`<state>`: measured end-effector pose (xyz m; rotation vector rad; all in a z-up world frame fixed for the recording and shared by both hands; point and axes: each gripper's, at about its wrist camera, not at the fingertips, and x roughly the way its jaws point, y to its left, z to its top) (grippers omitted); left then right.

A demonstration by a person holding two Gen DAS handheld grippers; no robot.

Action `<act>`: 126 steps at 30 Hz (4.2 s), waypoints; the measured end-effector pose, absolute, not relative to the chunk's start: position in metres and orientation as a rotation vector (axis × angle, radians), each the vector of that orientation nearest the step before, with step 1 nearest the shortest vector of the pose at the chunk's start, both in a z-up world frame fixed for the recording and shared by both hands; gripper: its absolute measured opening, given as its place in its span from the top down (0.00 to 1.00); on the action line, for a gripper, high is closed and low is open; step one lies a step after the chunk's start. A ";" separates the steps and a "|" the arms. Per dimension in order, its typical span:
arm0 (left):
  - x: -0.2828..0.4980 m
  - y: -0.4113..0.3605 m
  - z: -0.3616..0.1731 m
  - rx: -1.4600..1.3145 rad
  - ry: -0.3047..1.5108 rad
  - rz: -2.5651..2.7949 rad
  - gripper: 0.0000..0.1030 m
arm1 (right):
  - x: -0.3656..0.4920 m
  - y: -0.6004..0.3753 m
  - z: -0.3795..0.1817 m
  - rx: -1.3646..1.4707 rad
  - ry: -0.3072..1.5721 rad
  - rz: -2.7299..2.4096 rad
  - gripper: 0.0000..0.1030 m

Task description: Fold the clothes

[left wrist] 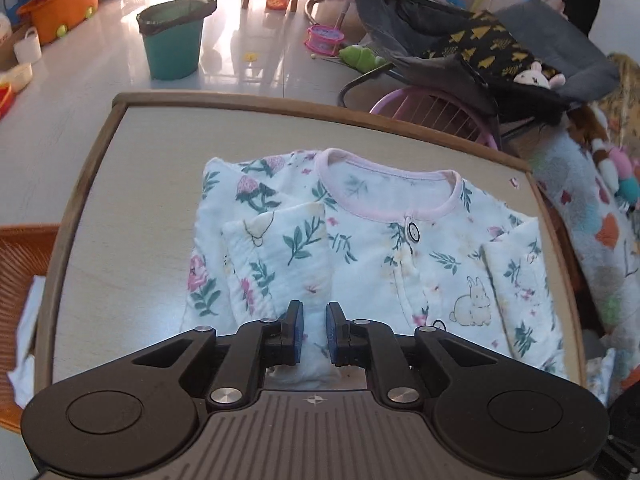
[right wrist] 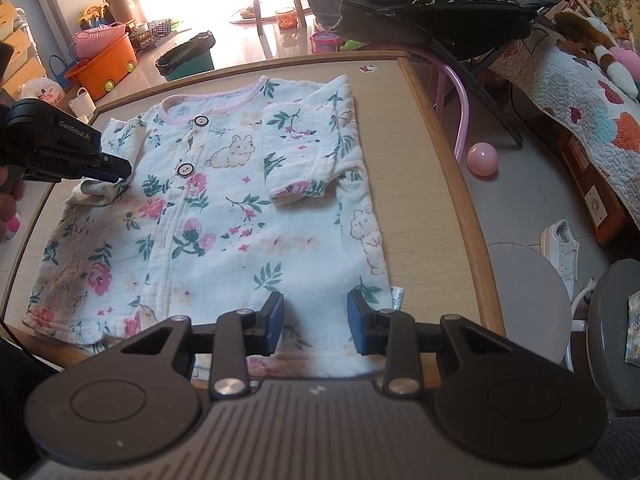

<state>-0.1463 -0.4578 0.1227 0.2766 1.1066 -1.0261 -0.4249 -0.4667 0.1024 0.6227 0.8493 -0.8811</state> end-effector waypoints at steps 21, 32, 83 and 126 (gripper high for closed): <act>-0.150 -0.393 0.138 0.070 1.166 -1.037 0.40 | -0.429 -0.458 0.113 0.601 0.830 -0.902 0.67; -0.163 -0.296 0.111 -0.027 1.262 -0.989 0.37 | -0.447 -0.438 0.133 0.556 0.812 -0.847 0.67; -0.157 -0.241 0.095 -0.105 1.189 -1.080 0.30 | -0.392 -0.580 0.105 0.783 0.839 -0.923 0.64; -0.151 -0.236 0.096 -0.126 1.196 -1.078 0.28 | -0.267 -0.467 0.108 -0.071 1.064 -0.760 0.91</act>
